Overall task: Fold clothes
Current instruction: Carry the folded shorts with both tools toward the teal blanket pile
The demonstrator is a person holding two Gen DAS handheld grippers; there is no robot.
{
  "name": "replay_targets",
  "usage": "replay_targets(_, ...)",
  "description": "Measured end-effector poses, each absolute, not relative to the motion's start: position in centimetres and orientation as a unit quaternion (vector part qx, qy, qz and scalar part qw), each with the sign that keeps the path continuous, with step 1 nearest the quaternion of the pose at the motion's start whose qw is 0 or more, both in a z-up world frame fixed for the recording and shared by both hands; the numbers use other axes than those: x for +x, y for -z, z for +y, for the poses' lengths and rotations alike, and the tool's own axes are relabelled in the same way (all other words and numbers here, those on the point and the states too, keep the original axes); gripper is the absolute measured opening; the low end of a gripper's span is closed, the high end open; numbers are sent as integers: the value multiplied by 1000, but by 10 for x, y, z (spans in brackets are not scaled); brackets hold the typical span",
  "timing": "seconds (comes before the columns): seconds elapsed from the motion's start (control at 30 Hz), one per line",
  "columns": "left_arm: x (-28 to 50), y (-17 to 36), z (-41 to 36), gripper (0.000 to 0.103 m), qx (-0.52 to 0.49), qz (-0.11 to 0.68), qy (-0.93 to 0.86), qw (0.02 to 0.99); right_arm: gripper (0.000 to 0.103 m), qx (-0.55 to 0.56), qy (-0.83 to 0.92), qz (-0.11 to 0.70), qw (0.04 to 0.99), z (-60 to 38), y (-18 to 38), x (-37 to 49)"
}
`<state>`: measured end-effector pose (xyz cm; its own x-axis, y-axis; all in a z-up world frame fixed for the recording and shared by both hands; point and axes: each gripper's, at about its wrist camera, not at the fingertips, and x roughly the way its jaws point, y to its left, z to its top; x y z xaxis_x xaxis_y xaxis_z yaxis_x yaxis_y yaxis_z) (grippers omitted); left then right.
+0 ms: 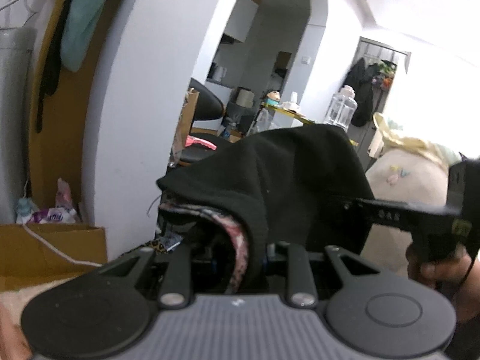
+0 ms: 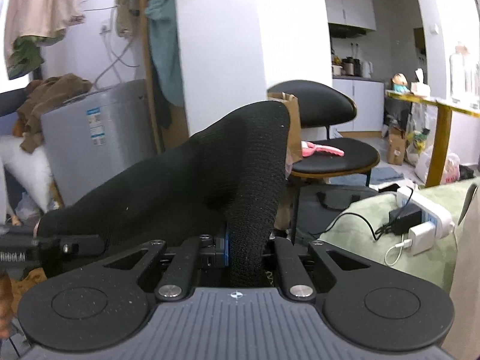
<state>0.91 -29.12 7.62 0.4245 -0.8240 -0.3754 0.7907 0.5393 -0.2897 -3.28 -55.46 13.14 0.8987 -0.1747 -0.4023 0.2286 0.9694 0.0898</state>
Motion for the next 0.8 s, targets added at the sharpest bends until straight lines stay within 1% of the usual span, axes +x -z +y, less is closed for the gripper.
replay_targets(0.07,14,-61,-297,26,-33,237,486,840,9,64,118,204,970,-558,-118,-24)
replay_targets(0.33,56,-2,-315,26,-36,260,487,833,9,73,140,220,963,-573,-63,9)
replay_targets(0.7,105,96,-346,26,-62,314,487,813,9,53,161,259,951,-598,38,46)
replay_targets(0.8,113,123,-357,26,-71,328,488,806,9,72,183,261,945,-607,63,54)
